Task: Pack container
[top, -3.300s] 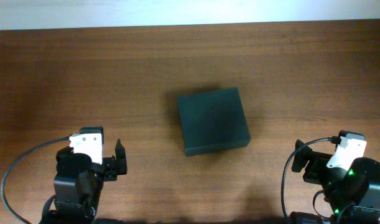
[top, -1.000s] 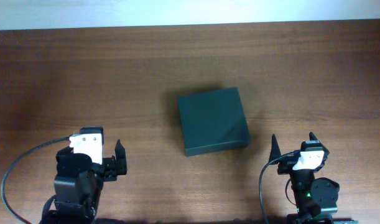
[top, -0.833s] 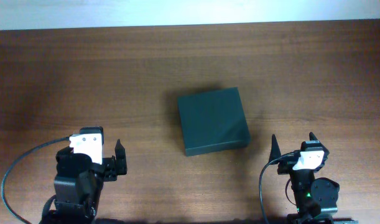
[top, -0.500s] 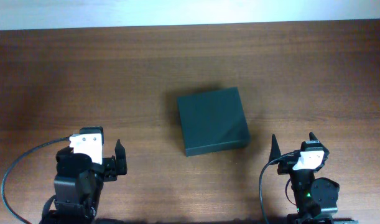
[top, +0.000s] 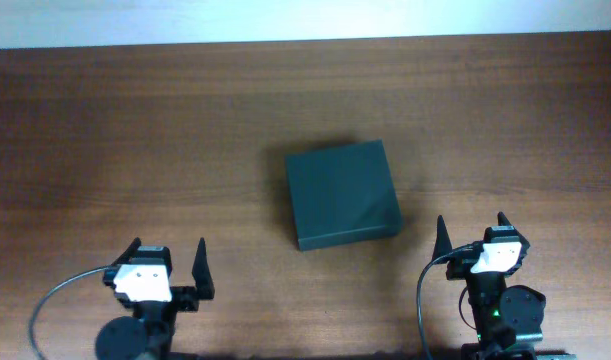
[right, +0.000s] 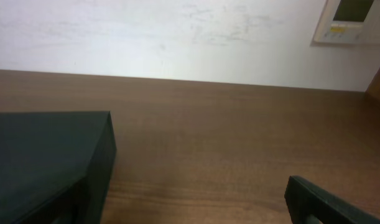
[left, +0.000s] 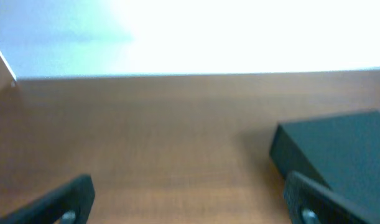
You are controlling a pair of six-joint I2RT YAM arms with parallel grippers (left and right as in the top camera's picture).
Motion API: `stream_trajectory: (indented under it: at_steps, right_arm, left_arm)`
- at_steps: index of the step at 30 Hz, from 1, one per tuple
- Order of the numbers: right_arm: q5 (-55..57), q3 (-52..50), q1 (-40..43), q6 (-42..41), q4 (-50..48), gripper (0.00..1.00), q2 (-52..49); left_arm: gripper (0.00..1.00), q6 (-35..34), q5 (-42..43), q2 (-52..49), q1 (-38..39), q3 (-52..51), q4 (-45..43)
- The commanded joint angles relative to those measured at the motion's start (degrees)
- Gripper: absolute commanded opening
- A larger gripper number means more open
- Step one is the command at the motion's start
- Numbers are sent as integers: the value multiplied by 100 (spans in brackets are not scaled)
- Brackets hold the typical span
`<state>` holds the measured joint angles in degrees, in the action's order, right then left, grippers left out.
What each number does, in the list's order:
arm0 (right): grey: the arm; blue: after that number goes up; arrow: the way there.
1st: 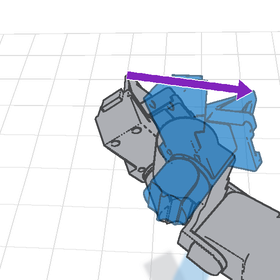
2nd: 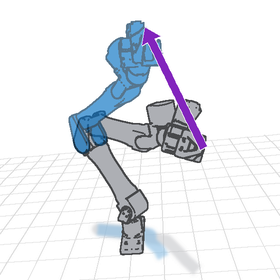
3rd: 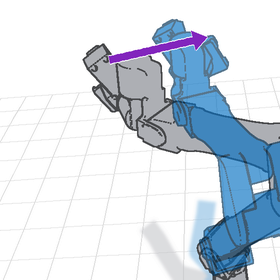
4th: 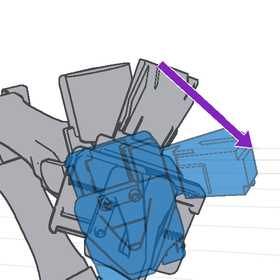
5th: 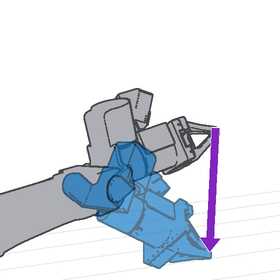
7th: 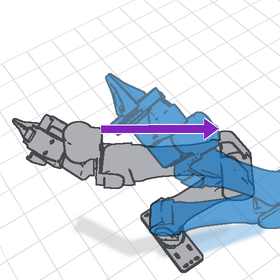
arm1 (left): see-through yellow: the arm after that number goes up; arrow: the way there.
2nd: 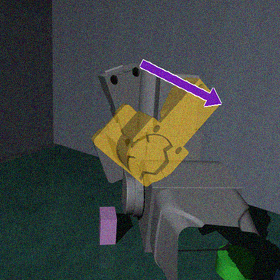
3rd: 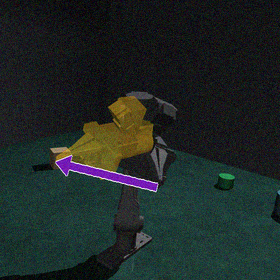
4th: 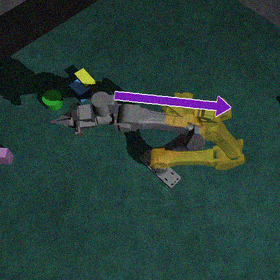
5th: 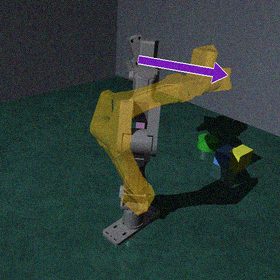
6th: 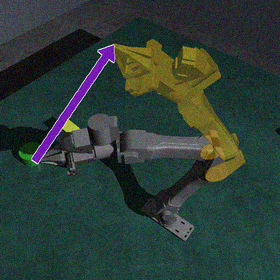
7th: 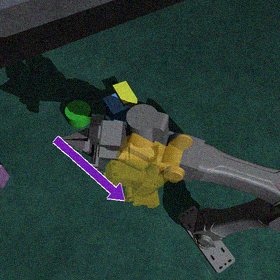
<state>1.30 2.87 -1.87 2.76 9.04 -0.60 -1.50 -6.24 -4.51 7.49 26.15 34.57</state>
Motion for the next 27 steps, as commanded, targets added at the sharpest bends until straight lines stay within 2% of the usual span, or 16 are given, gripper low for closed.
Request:
stream_trajectory:
  at_steps: [1, 5, 8, 15, 22, 27]
  right_arm:
    - [90, -42, -33, -68, 20, 99, 31]
    - [90, -42, -33, -68, 20, 99, 31]
    - [90, -42, -33, -68, 20, 99, 31]
    - [90, -42, -33, -68, 20, 99, 31]
    - [90, -42, -33, -68, 20, 99, 31]
    - [90, -42, -33, -68, 20, 99, 31]
  left_arm:
    - [99, 48, -297, 426, -63, -1097, -1241]
    - [99, 107, -328, 422, -63, -1967, -2546]
    - [99, 105, -415, 422, -63, -2492, -3187]
    - [99, 260, -667, 422, -96, -2568, -3095]
    - [99, 256, -94, 422, -90, -2562, -3064]
    - [99, 258, -63, 422, -90, -2562, -3064]
